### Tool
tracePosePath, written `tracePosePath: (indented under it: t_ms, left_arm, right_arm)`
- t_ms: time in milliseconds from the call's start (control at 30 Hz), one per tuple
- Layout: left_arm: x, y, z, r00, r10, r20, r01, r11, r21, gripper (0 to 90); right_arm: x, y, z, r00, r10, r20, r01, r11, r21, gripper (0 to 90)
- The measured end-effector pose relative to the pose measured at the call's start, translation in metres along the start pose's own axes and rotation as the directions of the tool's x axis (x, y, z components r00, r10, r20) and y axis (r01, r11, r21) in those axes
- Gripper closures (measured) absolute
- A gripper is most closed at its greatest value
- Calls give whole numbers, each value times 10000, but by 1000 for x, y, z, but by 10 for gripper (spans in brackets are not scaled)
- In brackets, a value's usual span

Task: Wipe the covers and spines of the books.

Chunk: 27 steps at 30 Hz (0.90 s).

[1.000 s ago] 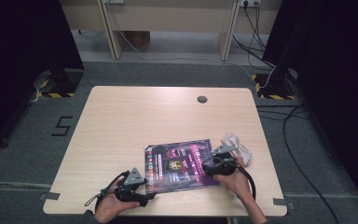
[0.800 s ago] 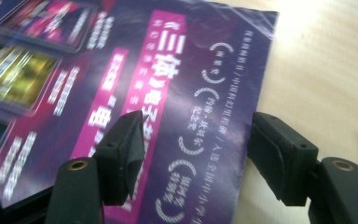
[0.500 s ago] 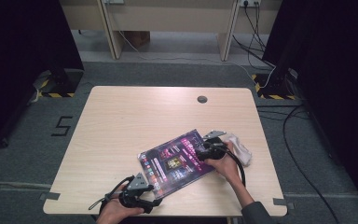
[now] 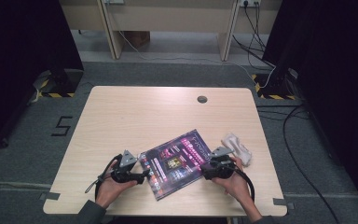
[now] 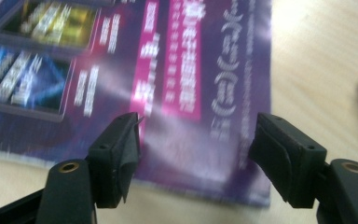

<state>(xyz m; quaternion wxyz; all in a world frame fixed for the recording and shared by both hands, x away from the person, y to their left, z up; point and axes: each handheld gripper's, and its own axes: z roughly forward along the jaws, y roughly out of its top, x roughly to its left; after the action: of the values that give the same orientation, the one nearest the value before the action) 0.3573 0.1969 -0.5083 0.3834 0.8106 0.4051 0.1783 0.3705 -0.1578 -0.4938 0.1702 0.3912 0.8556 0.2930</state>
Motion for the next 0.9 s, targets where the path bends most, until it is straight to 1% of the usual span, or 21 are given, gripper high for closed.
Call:
tracePosePath:
  t_ms: [33, 67, 133, 200, 267, 367, 433, 467, 500, 533, 567, 633, 700, 800, 900]
  left_arm:
    - [3, 1, 3, 9999, -121, 21, 121, 9999, -34, 301]
    - [6, 2, 6, 10000, -96, 21, 96, 9999, 29, 302]
    - [12, 5, 12, 10000, -34, 41, 34, 10000, 61, 303]
    - [14, 7, 17, 10000, -70, 37, 70, 10000, -37, 306]
    - [16, 10, 20, 9998, 92, 169, -92, 10000, -11, 304]
    - [19, 12, 25, 9995, -62, 314, 62, 10000, -1, 305]
    - [21, 13, 26, 9991, -36, 428, 36, 10000, -6, 314]
    - [22, 13, 27, 9986, -102, 518, 102, 9999, 7, 324]
    - [23, 13, 27, 9980, -249, 583, 247, 9997, 49, 328]
    - [23, 13, 26, 9977, -308, 610, 302, 9995, 102, 332]
    - [22, 13, 25, 9974, -320, 642, 309, 9993, 188, 336]
    - [20, 12, 22, 9972, -247, 703, 225, 9993, 311, 346]
    - [17, 9, 16, 9976, -258, 648, 227, 9986, 480, 361]
    - [11, 5, 7, 9971, -110, 759, 58, 9976, 685, 378]
    - [4, -2, -2, 9956, -228, 912, 152, 9964, 832, 390]
  right_arm:
    - [1, -2, -1, 10000, -34, -34, 34, 10000, -11, 322]
    - [4, -4, -2, 10000, 6, -79, -6, 10000, -42, 321]
    - [8, -6, -3, 9999, -100, -15, 99, 9998, -162, 321]
    - [12, -7, -4, 9998, -154, -107, 152, 9998, -139, 311]
    - [18, -8, -5, 9991, -310, -279, 308, 9995, -86, 311]
    - [22, -9, -3, 9984, -523, -198, 523, 9986, 20, 303]
    - [21, -8, -3, 9991, -331, -281, 330, 9994, -47, 294]
    - [20, -8, -3, 9994, -186, -294, 186, 9998, -13, 281]
    - [19, -8, -2, 9994, -110, -332, 110, 9999, 0, 277]
    - [18, -9, -2, 9994, -116, -328, 114, 9999, -37, 278]
    - [18, -8, -2, 9996, -152, -250, 151, 9999, -39, 278]
    - [17, -6, -1, 9997, -225, 47, 226, 9997, -34, 279]
    - [13, -3, 2, 9992, -256, 303, 257, 9997, -37, 281]
    - [5, 4, 8, 9986, -45, 532, 49, 10000, -58, 287]
    - [-7, 14, 18, 9973, 157, 720, -150, 9998, -107, 297]
